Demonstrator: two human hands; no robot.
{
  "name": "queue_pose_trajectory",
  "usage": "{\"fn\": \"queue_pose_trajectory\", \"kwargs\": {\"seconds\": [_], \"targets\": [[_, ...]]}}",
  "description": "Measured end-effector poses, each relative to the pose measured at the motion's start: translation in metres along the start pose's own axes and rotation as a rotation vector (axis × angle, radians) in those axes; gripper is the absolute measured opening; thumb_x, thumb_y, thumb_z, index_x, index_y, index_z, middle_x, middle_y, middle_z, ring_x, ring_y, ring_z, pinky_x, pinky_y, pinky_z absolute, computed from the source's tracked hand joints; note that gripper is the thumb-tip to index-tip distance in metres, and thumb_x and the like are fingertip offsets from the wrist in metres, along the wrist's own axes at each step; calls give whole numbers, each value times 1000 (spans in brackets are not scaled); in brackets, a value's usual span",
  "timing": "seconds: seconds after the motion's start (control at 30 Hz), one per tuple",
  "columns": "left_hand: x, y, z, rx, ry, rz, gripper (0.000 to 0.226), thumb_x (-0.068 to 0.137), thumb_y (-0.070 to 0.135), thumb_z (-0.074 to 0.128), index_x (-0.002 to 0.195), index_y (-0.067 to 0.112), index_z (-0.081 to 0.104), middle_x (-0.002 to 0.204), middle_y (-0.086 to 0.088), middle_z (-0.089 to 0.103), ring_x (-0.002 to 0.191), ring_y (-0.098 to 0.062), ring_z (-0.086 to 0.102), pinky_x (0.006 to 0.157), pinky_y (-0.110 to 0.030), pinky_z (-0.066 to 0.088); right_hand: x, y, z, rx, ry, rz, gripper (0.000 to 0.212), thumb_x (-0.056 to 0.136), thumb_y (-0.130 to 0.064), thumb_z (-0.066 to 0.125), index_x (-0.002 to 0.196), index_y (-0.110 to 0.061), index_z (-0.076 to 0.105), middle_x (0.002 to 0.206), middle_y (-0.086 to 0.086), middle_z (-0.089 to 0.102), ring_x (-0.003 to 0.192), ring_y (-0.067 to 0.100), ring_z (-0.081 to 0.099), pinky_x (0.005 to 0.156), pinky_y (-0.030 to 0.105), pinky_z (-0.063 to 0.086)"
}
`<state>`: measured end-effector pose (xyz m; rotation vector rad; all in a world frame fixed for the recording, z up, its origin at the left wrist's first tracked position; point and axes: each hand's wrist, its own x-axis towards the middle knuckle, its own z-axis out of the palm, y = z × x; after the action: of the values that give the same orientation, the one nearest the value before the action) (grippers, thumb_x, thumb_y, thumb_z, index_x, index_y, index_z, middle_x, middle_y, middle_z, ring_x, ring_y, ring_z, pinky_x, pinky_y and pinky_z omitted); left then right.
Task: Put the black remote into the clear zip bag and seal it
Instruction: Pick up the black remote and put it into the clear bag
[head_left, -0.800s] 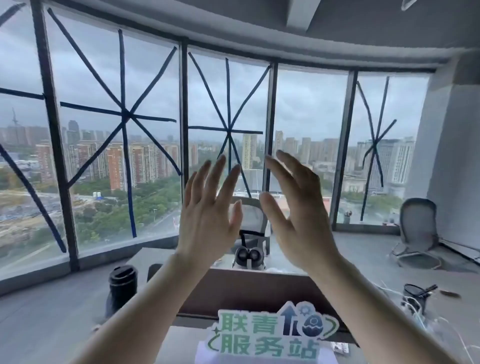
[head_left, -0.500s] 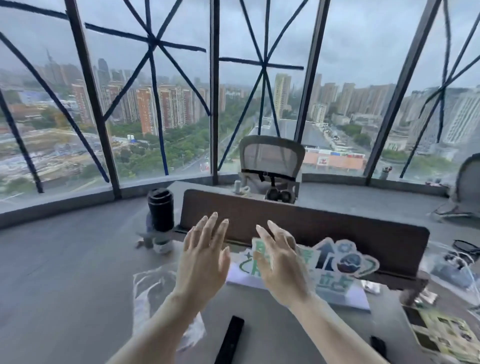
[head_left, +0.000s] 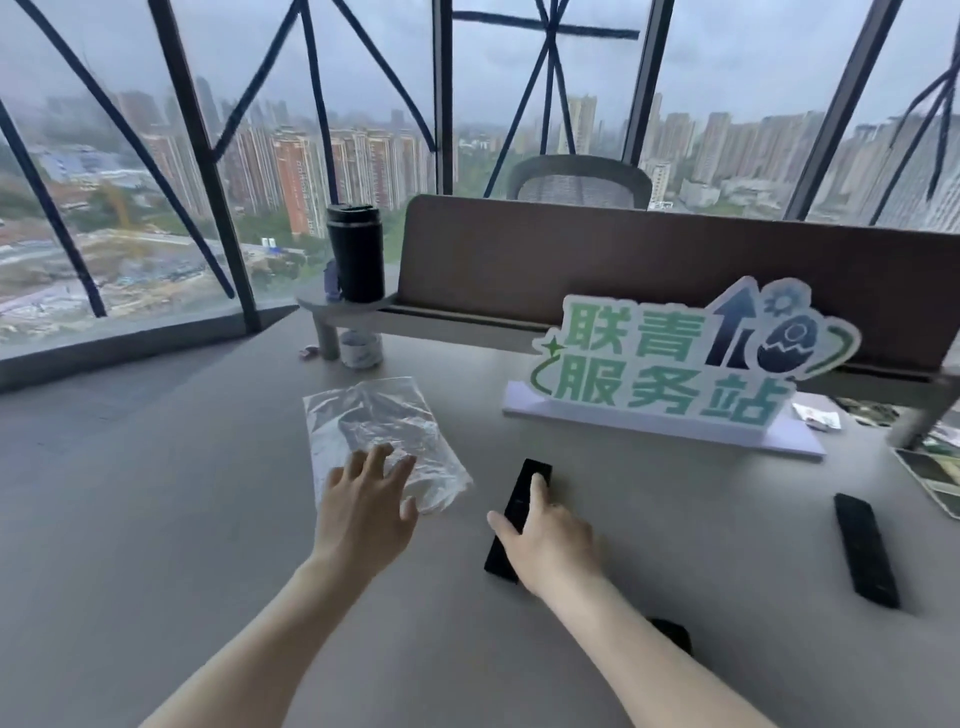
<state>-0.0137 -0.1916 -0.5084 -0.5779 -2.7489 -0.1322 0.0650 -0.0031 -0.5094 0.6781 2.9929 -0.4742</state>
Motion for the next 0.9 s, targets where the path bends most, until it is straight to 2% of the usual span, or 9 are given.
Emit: {"fn": "queue_pose_trajectory", "kwargs": {"seconds": [0.13,0.27,0.37,0.43,0.57,0.63,0.7,0.77,0.9], "targets": [[1,-13,1,103,19,19,19,60,7,73,74,20,72,78,-3,65,73,-30,62,55,-35,49,-7,-14,16,42,23,59,85,93,-49,51,155,-9,10,135,10,59,119,30,59,94,37,46],[-3,-16,-5,9,-9,-9,14,71,2,65,63,12,62,64,-5,59,59,-33,62,45,-34,45,-17,-11,14,156,18,108,53,90,-29,53,137,-8,40,124,8,64,112,31,62,79,34,45],[-7,-15,-8,-128,48,23,14,80,8,58,66,9,59,66,-9,59,54,-37,62,45,-37,46,-21,6,-3,527,16,98,22,80,-19,57,95,-5,64,75,5,68,66,23,65,61,36,51],[-7,-7,-13,-207,94,66,12,81,10,59,69,9,60,68,-10,62,55,-39,63,44,-37,46,-26,21,-28,767,4,70,14,81,-11,59,83,0,67,55,6,56,36,15,47,38,27,36],[-3,20,-23,-378,157,63,15,86,17,51,77,10,60,80,-10,63,71,-38,62,53,-38,46,-51,54,-86,859,-209,-16,23,83,-14,56,90,4,67,70,15,51,52,24,34,46,24,12],[-2,38,-30,-463,167,66,15,86,18,51,78,11,62,82,-8,63,74,-35,61,56,-38,47,-60,60,-102,690,-314,-36,23,82,-22,58,93,-6,72,72,9,58,66,25,40,50,27,15],[-2,56,-36,-532,168,73,16,86,17,52,80,11,65,83,-7,64,73,-34,61,57,-36,46,-62,55,-101,599,-354,-59,18,87,-27,61,95,-18,75,66,0,62,48,14,47,44,21,23],[-4,73,-39,-575,164,85,16,86,17,53,82,13,68,85,-6,65,75,-32,61,59,-36,47,-60,45,-83,663,-351,-100,19,92,-31,61,99,-20,74,65,-3,63,36,3,41,38,17,26],[-7,89,-36,-589,153,93,16,84,18,53,79,13,68,85,-7,67,77,-30,62,62,-36,49,-60,35,-42,919,-307,-131,26,95,-29,60,120,-23,62,78,-6,73,36,12,45,34,20,34]]}}
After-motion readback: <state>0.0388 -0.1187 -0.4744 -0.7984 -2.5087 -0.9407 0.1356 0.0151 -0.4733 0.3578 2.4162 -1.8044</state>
